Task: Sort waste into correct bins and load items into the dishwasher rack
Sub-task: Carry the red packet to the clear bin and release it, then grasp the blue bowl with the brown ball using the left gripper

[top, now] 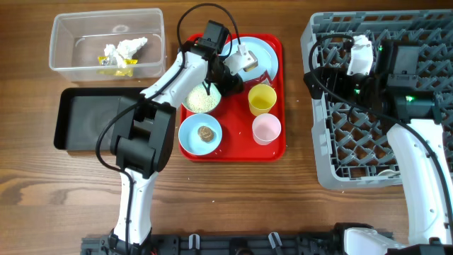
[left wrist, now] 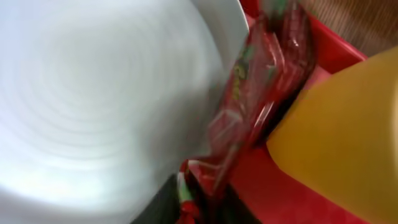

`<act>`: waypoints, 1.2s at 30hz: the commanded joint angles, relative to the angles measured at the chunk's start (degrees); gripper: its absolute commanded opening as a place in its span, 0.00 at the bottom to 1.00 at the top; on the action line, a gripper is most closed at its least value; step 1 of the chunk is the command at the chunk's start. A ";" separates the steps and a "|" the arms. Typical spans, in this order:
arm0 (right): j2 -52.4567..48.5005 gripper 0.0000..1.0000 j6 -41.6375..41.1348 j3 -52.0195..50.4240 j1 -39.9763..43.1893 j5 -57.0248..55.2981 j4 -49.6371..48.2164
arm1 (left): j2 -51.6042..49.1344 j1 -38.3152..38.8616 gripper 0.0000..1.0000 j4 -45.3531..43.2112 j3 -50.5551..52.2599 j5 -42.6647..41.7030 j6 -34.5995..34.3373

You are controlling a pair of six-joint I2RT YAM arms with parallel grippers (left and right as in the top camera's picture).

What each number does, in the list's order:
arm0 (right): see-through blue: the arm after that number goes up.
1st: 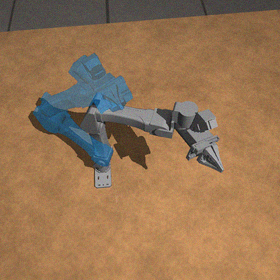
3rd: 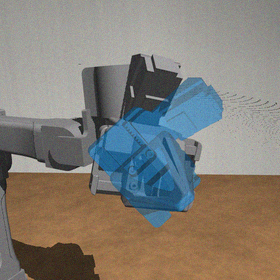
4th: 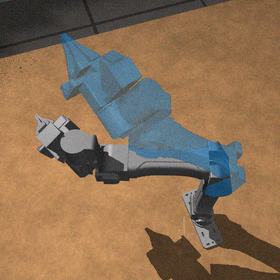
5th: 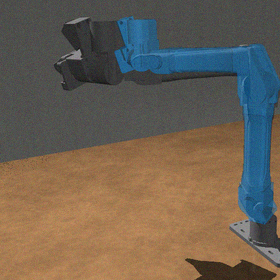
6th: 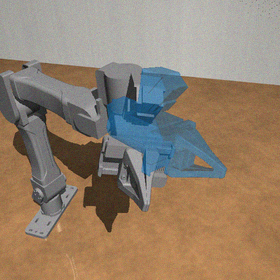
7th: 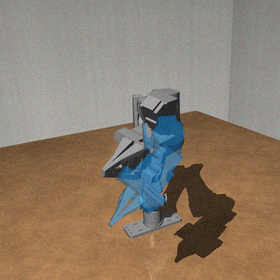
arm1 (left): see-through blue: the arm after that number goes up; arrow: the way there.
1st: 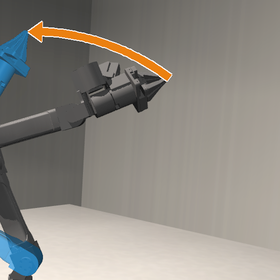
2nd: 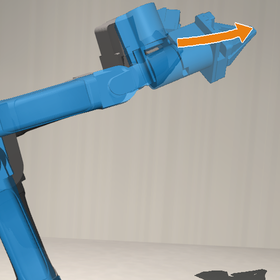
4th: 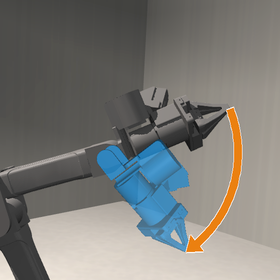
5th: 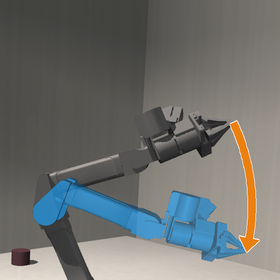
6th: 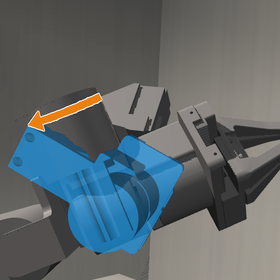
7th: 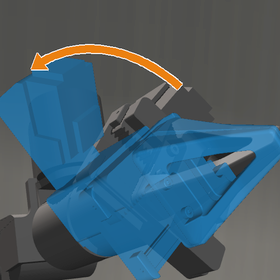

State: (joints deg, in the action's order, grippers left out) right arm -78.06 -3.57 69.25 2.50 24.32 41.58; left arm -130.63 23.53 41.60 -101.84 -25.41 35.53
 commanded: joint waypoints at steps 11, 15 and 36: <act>-0.22 1.00 0.35 0.42 -0.24 -0.59 0.02 | 11.56 -5.42 0.04 -7.80 -0.17 3.69 -22.10; -0.22 1.00 0.35 0.42 -0.24 -0.57 -0.13 | 14.29 -16.50 0.04 -7.13 -0.17 18.49 -30.47; -0.22 1.00 -2.99 0.42 -0.24 -0.39 -0.35 | 17.46 -11.17 0.98 18.93 0.13 15.80 -30.71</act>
State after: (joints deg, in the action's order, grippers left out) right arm -78.11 -5.37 69.25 2.50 24.32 41.32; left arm -113.82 5.41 55.94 -102.02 -6.57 5.21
